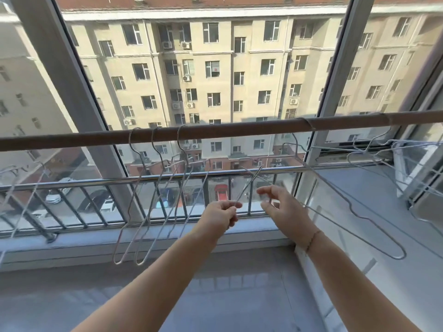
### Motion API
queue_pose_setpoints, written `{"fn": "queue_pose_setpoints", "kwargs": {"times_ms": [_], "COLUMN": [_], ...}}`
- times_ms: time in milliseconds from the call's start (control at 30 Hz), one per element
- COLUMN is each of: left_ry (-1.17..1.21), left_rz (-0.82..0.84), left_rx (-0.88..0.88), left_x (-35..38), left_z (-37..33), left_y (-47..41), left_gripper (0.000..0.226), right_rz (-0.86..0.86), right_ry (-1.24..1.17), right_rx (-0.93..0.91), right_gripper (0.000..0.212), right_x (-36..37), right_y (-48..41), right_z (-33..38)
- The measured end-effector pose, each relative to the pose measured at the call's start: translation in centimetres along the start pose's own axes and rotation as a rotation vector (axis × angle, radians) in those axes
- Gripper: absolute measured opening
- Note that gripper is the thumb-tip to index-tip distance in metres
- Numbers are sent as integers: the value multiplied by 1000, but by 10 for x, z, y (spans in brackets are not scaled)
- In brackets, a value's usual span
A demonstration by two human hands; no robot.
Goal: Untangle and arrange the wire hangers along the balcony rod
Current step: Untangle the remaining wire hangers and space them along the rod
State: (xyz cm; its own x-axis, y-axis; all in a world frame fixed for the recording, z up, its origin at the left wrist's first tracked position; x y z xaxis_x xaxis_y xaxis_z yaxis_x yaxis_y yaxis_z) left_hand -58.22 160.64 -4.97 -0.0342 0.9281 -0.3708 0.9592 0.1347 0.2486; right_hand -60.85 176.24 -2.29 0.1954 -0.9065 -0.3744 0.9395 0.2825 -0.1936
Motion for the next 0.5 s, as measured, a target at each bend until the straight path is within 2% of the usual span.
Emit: {"fn": "queue_pose_setpoints", "kwargs": {"times_ms": [200,333,400,500], "left_ry": [-206,-234,-240,-289], "left_rz": [75,76,10,-268], "left_rx": [60,130,183,248], "left_x": [-1,-3,-4,-12], "left_z": [19,22,23,19], "left_y": [8,6,3,5], "left_gripper": [26,37,38,22], "right_rz": [91,123,146,119], "right_ry": [133,189,177,0], "right_rx": [7,71,105,157], "right_gripper": [36,21,13,18], "right_x": [10,6,4,5], "right_y": [11,18,22,30], "right_z": [-12,-18,-15,-10]}}
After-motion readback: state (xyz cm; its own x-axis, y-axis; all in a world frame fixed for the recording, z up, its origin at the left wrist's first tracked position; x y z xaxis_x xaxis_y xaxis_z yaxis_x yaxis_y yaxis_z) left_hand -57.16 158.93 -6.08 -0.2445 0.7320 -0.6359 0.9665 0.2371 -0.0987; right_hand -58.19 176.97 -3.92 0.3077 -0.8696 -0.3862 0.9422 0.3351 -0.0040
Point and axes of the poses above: each hand's wrist, its own y-axis away from the middle knuckle, its own x-axis out of the palm, z = x × y, the point moved 4 cm from there along -y, towards the middle knuckle, and after that the axes turned 14 degrees about -y, right-handed, at the moved point
